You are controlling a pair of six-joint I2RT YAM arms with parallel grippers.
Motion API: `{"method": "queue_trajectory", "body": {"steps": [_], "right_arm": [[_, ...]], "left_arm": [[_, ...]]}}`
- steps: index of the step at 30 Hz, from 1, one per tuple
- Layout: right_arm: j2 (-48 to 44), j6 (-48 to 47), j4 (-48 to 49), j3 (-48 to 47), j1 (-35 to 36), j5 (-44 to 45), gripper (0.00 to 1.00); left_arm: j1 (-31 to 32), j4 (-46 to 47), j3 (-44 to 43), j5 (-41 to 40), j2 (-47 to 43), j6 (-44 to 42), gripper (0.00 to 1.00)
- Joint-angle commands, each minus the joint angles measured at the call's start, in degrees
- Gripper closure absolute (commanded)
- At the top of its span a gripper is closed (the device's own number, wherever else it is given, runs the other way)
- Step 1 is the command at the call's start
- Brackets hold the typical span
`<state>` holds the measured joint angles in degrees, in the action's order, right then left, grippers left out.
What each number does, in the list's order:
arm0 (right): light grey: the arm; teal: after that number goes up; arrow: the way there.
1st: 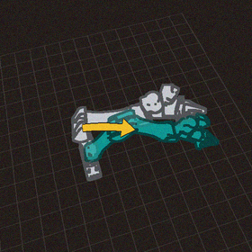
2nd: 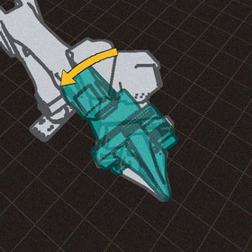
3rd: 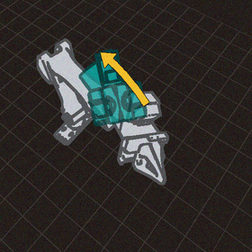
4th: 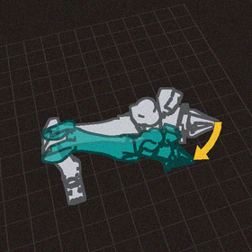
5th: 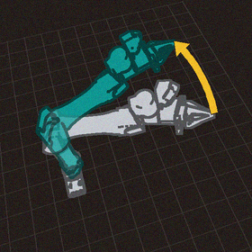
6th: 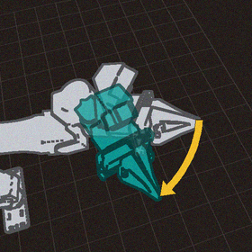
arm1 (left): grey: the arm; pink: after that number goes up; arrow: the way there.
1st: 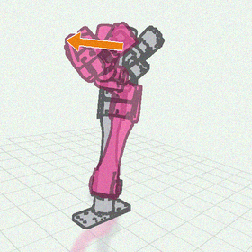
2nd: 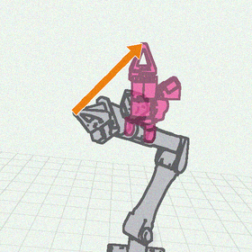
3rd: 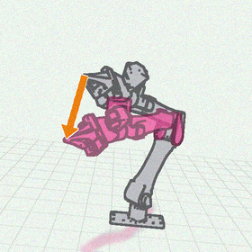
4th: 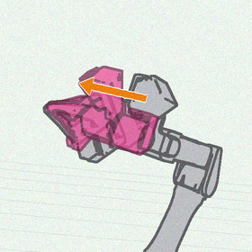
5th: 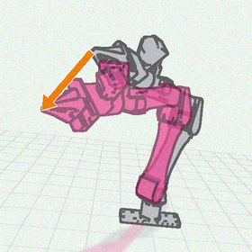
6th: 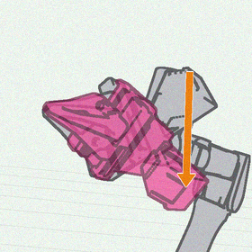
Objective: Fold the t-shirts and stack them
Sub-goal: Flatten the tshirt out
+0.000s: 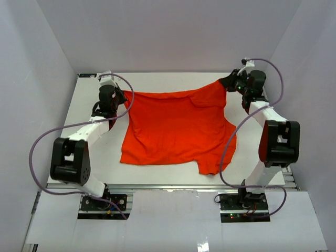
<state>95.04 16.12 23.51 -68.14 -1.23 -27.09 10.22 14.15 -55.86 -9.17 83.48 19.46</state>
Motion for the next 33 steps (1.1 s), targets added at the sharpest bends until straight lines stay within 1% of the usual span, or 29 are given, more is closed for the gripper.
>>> {"method": "queue_trajectory", "body": {"steps": [1, 2, 5, 6, 8, 9, 11, 13, 17, 24, 32, 33], "right_arm": [[7.7, -3.8, 7.7, -3.9, 1.0, 3.2, 0.94], [9.9, -3.9, 7.6, -5.4, 1.0, 3.2, 0.94], [20.2, -3.7, 6.3, -12.2, 1.1, 3.5, 0.94], [21.9, -3.6, 6.0, -15.5, 1.1, 3.5, 0.94], [26.7, -3.6, 5.5, -18.9, 1.1, 3.9, 0.94], [28.2, -3.1, 4.5, -22.5, 1.1, 3.9, 0.94], [31.8, -2.8, 3.7, -25.7, 1.1, 3.9, 0.94], [33.4, -2.0, 3.6, -29.0, 1.1, 4.3, 0.94], [36.8, -1.2, 3.4, -33.3, 1.1, 4.9, 0.94], [39.4, -0.2, 4.1, -36.0, 1.0, 3.7, 0.94], [39.3, 1.4, 8.0, -33.6, 0.4, 0.3, 0.94], [39.3, 1.5, 8.4, -33.3, 0.1, -0.1, 0.94]], "left_arm": [[-2.0, 10.4, -0.4, -0.4, 5.3, 2.8, 0.92], [-2.7, 10.9, -1.0, -0.5, 9.3, 2.9, 0.92], [-4.5, 12.6, -4.1, 0.1, 15.9, 3.6, 0.92], [-5.0, 12.8, -5.0, 0.3, 17.4, 3.7, 0.92], [-6.3, 13.4, -7.8, 0.8, 20.0, 4.2, 0.93], [-6.7, 13.5, -8.7, 1.6, 22.6, 4.2, 0.92], [-7.5, 13.6, -11.7, 2.1, 24.9, 4.1, 0.92], [-7.9, 13.6, -13.4, 2.8, 27.7, 4.0, 0.92], [-9.5, 13.8, -16.6, 4.0, 30.9, 3.9, 0.92], [-10.1, 13.7, -21.4, 7.1, 35.6, 2.3, 0.93], [-10.1, 13.8, -22.8, 9.0, 37.2, 1.5, 0.92], [-11.0, 13.8, -22.8, 9.1, 37.1, 1.5, 0.93]]}}
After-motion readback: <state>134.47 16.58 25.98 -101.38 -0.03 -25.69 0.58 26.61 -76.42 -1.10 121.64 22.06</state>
